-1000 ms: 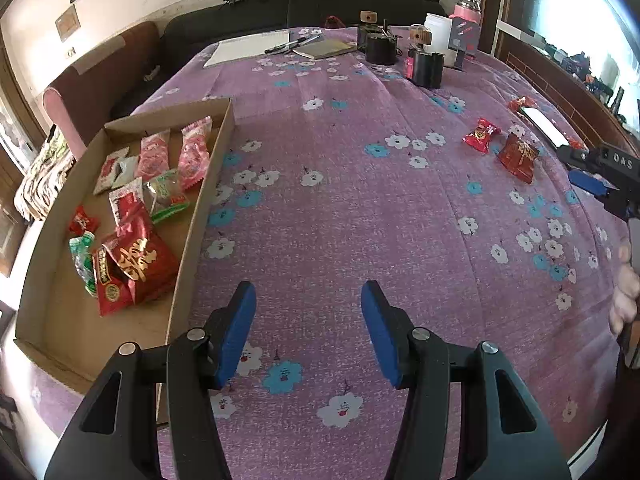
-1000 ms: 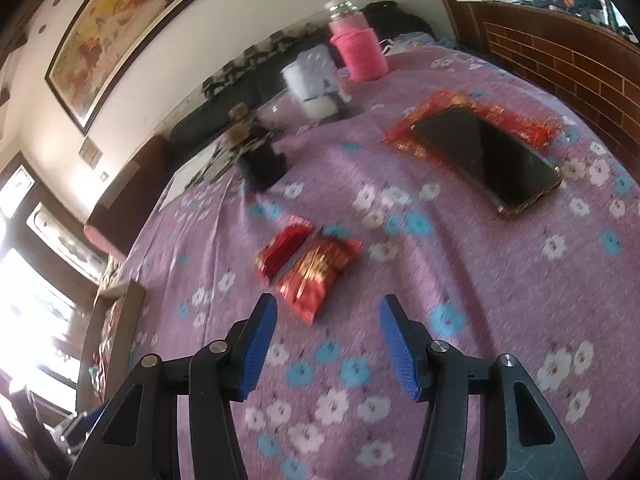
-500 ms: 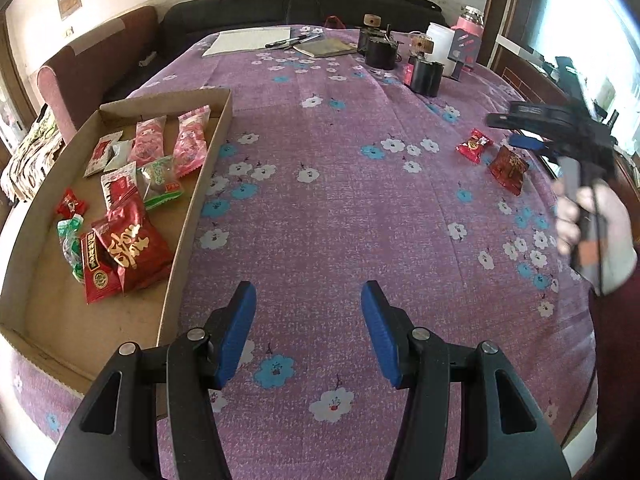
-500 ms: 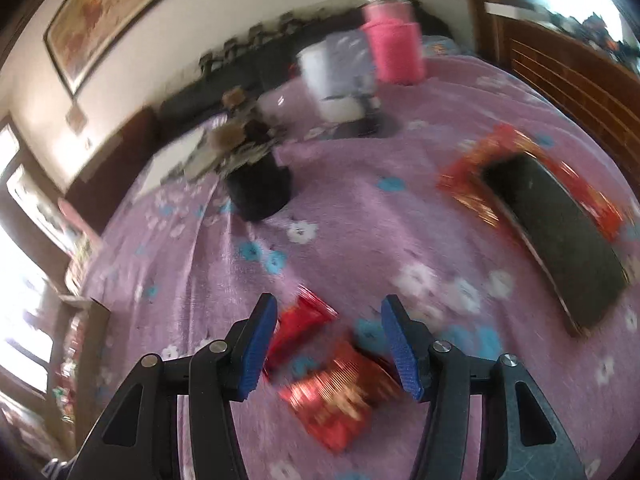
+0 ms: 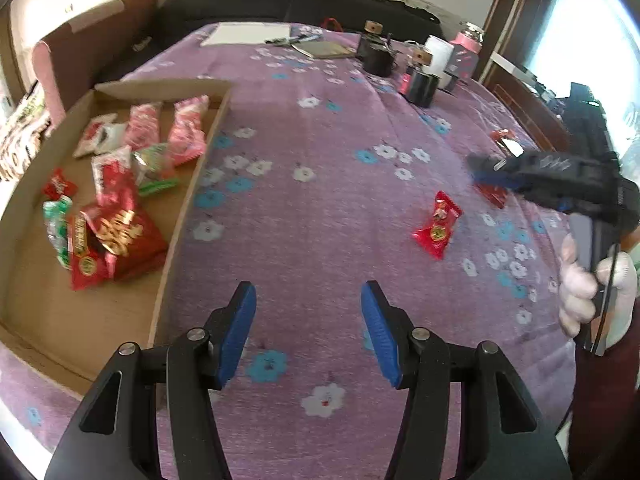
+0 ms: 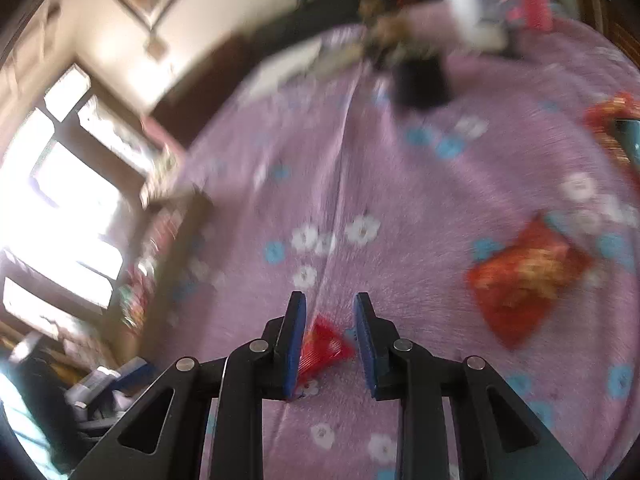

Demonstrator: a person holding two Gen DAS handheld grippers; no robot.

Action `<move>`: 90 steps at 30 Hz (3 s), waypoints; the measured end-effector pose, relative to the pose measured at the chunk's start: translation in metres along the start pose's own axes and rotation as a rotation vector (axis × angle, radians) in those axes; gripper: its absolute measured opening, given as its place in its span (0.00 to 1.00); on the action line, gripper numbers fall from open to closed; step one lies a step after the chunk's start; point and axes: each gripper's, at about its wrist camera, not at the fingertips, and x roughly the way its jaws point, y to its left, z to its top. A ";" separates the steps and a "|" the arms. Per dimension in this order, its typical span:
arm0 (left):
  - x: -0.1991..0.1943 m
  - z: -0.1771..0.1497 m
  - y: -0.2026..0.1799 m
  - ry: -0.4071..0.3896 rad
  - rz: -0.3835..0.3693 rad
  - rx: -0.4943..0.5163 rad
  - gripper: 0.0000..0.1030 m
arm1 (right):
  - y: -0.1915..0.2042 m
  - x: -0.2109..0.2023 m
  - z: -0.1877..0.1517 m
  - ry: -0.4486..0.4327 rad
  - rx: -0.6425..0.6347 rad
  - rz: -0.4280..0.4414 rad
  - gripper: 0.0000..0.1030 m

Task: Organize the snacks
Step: 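Grasp the red gold-printed bag with the right tool while the left tool grasps a red bar, then carry the red bag and red bar into the tray and release both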

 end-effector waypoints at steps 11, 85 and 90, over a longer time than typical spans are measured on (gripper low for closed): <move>0.010 0.003 -0.027 0.032 -0.126 0.043 0.52 | -0.081 -0.050 -0.014 -0.160 0.255 -0.270 0.55; -0.065 -0.001 0.129 -0.255 0.007 -0.271 0.17 | 0.085 -0.009 -0.039 -0.191 -0.173 -0.104 0.33; -0.065 -0.009 0.161 -0.255 0.057 -0.335 0.17 | 0.144 0.004 -0.046 -0.148 -0.274 -0.037 0.33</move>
